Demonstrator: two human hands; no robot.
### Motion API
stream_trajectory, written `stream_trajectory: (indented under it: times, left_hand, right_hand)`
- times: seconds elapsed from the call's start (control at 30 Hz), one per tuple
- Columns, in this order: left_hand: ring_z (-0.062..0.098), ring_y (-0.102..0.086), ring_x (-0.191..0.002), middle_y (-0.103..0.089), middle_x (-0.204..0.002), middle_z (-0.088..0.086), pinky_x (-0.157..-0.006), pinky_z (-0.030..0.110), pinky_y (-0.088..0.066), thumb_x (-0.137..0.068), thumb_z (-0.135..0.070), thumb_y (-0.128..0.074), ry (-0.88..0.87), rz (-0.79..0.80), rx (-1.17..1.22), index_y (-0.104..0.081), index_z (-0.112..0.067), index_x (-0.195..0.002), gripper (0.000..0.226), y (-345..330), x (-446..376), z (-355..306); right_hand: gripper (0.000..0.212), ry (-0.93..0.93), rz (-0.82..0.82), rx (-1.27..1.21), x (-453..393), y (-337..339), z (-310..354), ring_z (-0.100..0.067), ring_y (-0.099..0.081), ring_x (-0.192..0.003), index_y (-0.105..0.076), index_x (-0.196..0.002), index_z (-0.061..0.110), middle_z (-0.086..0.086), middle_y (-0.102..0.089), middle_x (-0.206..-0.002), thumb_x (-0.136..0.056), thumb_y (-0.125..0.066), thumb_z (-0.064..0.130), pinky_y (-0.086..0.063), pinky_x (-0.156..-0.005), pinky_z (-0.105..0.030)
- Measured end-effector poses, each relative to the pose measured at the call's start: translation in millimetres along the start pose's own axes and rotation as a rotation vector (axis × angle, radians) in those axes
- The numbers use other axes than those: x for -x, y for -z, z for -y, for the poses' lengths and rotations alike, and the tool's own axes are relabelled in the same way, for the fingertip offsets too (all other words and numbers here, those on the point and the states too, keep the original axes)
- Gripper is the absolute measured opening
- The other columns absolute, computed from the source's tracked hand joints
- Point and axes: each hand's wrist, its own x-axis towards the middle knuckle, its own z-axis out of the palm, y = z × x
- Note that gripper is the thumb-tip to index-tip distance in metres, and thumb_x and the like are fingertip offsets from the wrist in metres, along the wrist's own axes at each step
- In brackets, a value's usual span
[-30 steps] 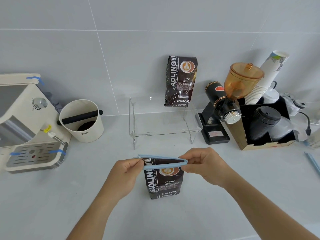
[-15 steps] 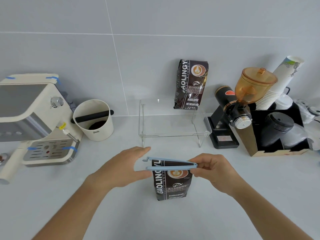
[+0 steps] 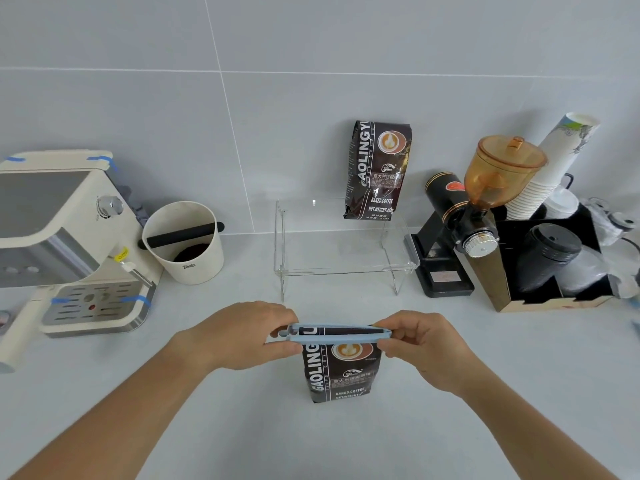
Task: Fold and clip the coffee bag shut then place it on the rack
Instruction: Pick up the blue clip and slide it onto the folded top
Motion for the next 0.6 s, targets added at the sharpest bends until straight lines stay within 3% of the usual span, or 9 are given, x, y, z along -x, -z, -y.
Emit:
stream_trajectory:
  times: [0.17, 0.23, 0.3, 0.37, 0.47, 0.6]
  left_hand:
    - [0.011, -0.047, -0.073, -0.054, -0.084, -0.011, -0.066, 0.028, -0.04, -0.093, -0.055, -0.04, -0.042, -0.002, -0.057, -0.048, -0.026, -0.087, 0.03, -1, 1, -3]
    - [0.011, -0.046, -0.071, -0.049, -0.08, -0.012, -0.063, 0.027, -0.036, -0.095, -0.052, -0.04, -0.052, -0.013, -0.068, -0.045, -0.028, -0.085, 0.027, -2, 0, -4]
    - [0.012, -0.044, -0.07, -0.042, -0.073, -0.013, -0.057, 0.023, -0.031, -0.096, -0.05, -0.04, -0.056, -0.023, -0.075, -0.04, -0.03, -0.082, 0.024, -3, -1, -4]
    - [0.012, -0.041, -0.067, -0.038, -0.069, -0.015, -0.053, 0.017, -0.026, -0.096, -0.049, -0.039, -0.057, -0.033, -0.068, -0.037, -0.031, -0.08, 0.024, -5, -2, -4]
    - [0.008, -0.039, -0.061, -0.039, -0.067, -0.013, -0.053, 0.016, -0.026, -0.097, -0.048, -0.039, -0.056, -0.057, -0.051, -0.037, -0.03, -0.077, 0.027, -9, -3, -2]
    - [0.003, -0.038, -0.06, -0.04, -0.066, -0.011, -0.053, 0.017, -0.027, -0.097, -0.045, -0.04, -0.035, -0.082, -0.027, -0.038, -0.029, -0.074, 0.028, -12, -3, -1]
  right_hand:
    - [0.038, 0.029, -0.009, 0.132, 3, -1, 3, -0.015, -0.062, -0.068, -0.078, -0.075, 0.039, 0.003, -0.069, -0.066, -0.082, -0.074, 0.002, -0.053, -0.071, -0.036]
    - [0.034, 0.122, -0.023, 0.297, 4, 1, 4, -0.007, -0.061, -0.067, -0.076, -0.08, 0.041, 0.014, -0.069, -0.068, -0.082, -0.075, 0.007, -0.052, -0.069, -0.021]
    - [0.018, 0.267, -0.022, 0.529, 4, 3, 9, -0.007, -0.062, -0.071, -0.076, -0.088, 0.029, 0.018, -0.068, -0.069, -0.083, -0.075, 0.012, -0.047, -0.064, -0.01]
    - [0.007, 0.37, 0.01, 0.69, 3, 6, 13, -0.014, -0.06, -0.077, -0.075, -0.091, 0.02, 0.008, -0.069, -0.071, -0.085, -0.072, 0.018, -0.047, -0.061, -0.015]
    - [0.012, 0.4, 0.024, 0.764, 0, 7, 14, -0.02, -0.057, -0.074, -0.073, -0.089, 0.018, 0.0, -0.068, -0.072, -0.086, -0.067, 0.028, -0.048, -0.063, -0.029]
    - [0.014, 0.449, -0.07, 0.71, 3, 1, 7, -0.021, -0.055, -0.072, -0.074, -0.088, 0.015, -0.003, -0.067, -0.067, -0.083, -0.07, 0.027, -0.046, -0.058, -0.025]
